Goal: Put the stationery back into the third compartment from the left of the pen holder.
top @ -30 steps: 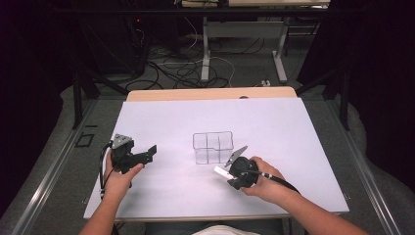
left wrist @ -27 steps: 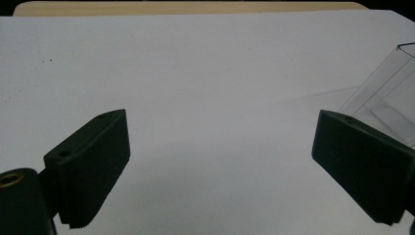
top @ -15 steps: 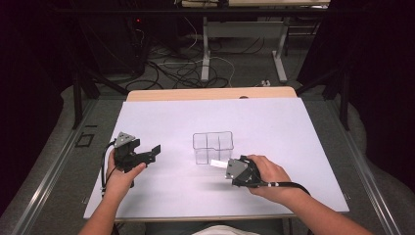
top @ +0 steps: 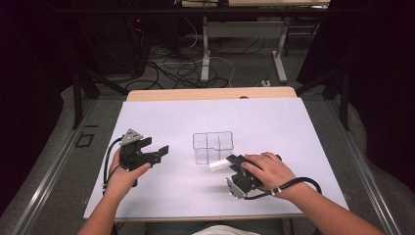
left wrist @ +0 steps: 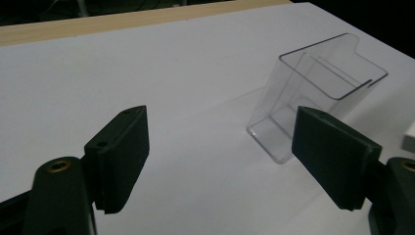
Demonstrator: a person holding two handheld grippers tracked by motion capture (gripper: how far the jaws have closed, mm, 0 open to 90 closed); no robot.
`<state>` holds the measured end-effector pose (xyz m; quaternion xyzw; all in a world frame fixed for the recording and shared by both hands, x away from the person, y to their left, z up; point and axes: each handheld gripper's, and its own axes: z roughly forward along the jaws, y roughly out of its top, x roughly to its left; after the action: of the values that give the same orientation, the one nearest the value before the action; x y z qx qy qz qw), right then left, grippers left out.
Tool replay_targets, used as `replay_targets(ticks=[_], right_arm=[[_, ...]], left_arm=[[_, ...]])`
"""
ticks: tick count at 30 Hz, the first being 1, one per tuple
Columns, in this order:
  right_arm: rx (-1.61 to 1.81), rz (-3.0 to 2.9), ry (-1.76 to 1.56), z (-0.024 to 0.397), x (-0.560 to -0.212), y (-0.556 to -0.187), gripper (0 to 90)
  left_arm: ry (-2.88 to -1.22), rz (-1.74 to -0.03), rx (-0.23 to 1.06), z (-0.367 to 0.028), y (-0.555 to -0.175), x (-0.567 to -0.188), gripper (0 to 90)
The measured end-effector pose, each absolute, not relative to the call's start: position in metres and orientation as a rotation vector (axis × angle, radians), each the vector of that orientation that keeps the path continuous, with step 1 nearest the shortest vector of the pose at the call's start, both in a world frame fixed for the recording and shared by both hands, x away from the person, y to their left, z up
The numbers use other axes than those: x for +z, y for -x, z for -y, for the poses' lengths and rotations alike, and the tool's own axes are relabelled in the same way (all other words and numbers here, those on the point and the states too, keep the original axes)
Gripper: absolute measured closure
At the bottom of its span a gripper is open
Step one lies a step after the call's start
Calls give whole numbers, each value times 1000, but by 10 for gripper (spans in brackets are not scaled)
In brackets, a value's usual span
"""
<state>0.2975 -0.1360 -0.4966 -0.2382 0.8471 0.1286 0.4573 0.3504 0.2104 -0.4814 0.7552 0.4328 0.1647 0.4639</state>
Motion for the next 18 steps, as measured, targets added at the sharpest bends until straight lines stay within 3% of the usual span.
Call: replay_targets(ticks=[18], right_arm=[[184,-1870,898,130,-495,-294,670]], left_arm=[[-1988,-785,218,-156,-333,-450,318]])
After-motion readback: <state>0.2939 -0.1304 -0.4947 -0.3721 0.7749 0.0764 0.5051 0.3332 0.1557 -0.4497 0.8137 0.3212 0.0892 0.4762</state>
